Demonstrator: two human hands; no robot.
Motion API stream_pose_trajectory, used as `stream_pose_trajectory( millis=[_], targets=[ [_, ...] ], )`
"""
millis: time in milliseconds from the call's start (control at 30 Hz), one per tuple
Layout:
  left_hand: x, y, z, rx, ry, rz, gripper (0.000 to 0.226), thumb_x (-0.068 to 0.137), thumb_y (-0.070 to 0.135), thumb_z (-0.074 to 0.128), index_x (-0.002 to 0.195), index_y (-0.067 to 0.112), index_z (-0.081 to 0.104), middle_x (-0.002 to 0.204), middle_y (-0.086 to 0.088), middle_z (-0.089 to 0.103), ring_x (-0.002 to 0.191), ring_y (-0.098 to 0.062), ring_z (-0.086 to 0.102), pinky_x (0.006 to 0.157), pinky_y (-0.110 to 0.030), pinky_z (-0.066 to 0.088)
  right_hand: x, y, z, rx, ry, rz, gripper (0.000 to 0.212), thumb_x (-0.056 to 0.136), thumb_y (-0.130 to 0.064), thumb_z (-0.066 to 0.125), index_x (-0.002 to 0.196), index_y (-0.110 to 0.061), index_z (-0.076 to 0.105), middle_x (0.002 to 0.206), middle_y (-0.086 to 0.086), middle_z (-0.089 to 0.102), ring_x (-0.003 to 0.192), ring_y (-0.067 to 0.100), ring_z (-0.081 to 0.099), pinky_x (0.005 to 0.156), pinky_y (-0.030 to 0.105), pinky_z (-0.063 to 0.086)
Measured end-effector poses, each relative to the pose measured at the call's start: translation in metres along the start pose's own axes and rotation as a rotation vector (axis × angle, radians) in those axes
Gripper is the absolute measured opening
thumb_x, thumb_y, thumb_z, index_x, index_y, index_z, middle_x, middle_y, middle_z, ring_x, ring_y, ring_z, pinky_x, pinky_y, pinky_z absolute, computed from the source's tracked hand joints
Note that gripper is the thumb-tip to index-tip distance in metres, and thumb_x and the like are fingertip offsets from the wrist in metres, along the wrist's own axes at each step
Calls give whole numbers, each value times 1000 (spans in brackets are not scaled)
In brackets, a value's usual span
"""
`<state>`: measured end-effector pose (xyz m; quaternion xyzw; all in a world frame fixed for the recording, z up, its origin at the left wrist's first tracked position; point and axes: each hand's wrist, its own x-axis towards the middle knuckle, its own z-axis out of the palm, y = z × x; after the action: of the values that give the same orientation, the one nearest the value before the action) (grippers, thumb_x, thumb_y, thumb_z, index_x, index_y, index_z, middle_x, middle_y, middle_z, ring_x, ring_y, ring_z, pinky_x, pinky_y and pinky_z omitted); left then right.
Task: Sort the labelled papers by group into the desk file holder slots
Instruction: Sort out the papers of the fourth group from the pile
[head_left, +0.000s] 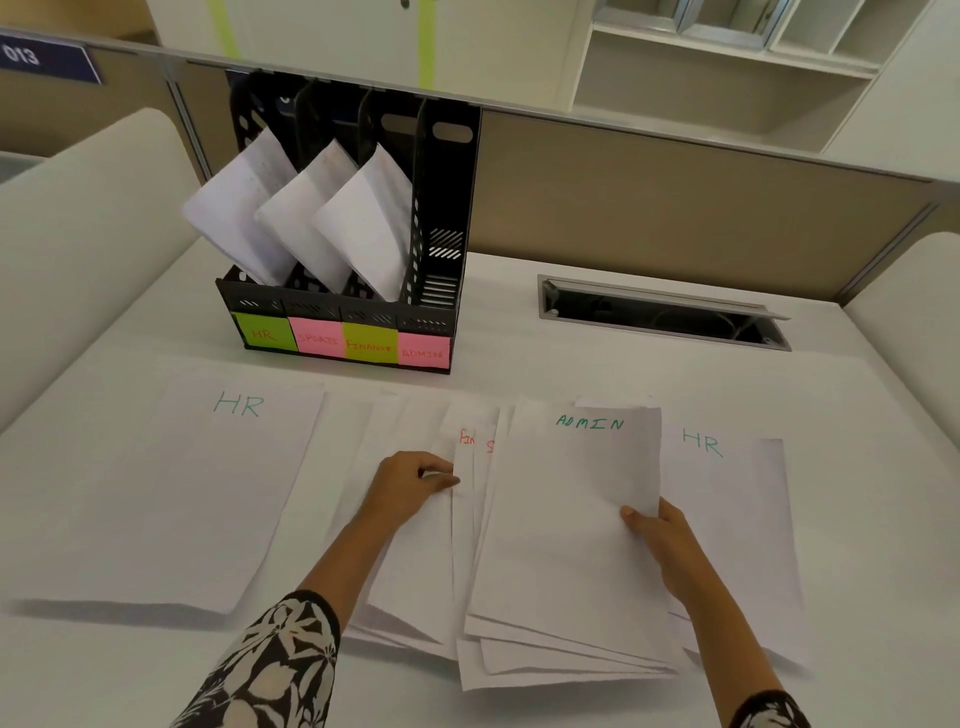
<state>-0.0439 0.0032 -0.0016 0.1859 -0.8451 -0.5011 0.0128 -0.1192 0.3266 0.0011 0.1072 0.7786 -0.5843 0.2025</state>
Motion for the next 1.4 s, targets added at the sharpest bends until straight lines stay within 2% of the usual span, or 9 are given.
stream_pose_trajectory(
  millis=[133, 333, 533, 767, 900, 1067, 1200, 1300, 1400],
  targets=[
    [-4, -13, -29, 35, 119, -9, 24, 77, 18, 76, 100, 12, 72, 96, -4, 70, 85, -12, 59, 75, -12, 42, 6, 1, -14, -53, 48, 9, 31, 91, -16, 56, 122, -13, 54, 104, 7, 65, 92, 28, 62, 77, 41, 51],
    [-7, -20, -47, 57, 209, -100, 57, 81, 16, 72, 130, 15, 45, 100, -14, 62, 88, -29, 59, 81, -34, 48, 11, 1, -18, -86, 70, 10, 35, 91, -16, 57, 125, -10, 54, 108, 11, 64, 91, 29, 61, 79, 41, 50],
    [-6, -17, -59, 98, 396, 25, 19, 87, 12, 65, 100, -2, 64, 95, -17, 68, 90, -34, 63, 75, -33, 47, 10, -3, -8, -127, 89, -21, 35, 91, -17, 57, 126, -11, 54, 101, 5, 62, 86, 22, 59, 74, 35, 47],
    [3, 0, -132, 51, 644, 41, 18, 92, 16, 56, 92, -1, 64, 84, -15, 62, 75, -23, 53, 69, -29, 37, 1, -8, 2, -220, 117, -61, 35, 92, -18, 54, 125, -8, 54, 112, 14, 63, 99, 35, 59, 90, 49, 50],
    [4, 12, -144, 22, 601, 30, 22, 91, 22, 58, 82, 2, 60, 80, -13, 60, 74, -27, 52, 67, -32, 37, -3, -14, 13, -238, 119, -81, 32, 91, -20, 55, 121, -10, 57, 107, 12, 65, 95, 33, 61, 87, 46, 51],
    [-6, 32, -85, 4, 415, 82, 17, 90, 19, 60, 86, 3, 65, 80, -13, 63, 75, -25, 55, 67, -33, 40, -12, -27, 27, -53, -18, -87, 26, 88, -22, 60, 113, -16, 61, 98, 4, 71, 88, 28, 68, 77, 43, 57],
    [-18, 34, -31, 7, 276, 88, 25, 91, 21, 59, 73, 6, 48, 69, -9, 51, 68, -24, 48, 60, -31, 35, -21, -35, 34, 75, -132, -40, 22, 84, -28, 67, 105, -19, 66, 94, 4, 76, 81, 24, 73, 62, 33, 58],
    [-28, 34, -3, -64, 160, 76, 14, 94, 18, 53, 95, 12, 42, 80, -2, 54, 79, -28, 56, 61, -26, 37, -25, -34, 36, 179, -161, 6, 33, 84, -44, 63, 104, -19, 68, 93, 6, 76, 81, 25, 73, 61, 35, 59],
    [-35, 36, 11, -127, 74, 73, 42, 91, 14, 57, 126, 16, 33, 112, 0, 53, 103, -15, 52, 84, -23, 39, -26, -30, 34, 305, -172, 103, 47, 81, -64, 54, 107, -26, 64, 99, 5, 75, 93, 30, 70, 73, 44, 59]
  ],
)
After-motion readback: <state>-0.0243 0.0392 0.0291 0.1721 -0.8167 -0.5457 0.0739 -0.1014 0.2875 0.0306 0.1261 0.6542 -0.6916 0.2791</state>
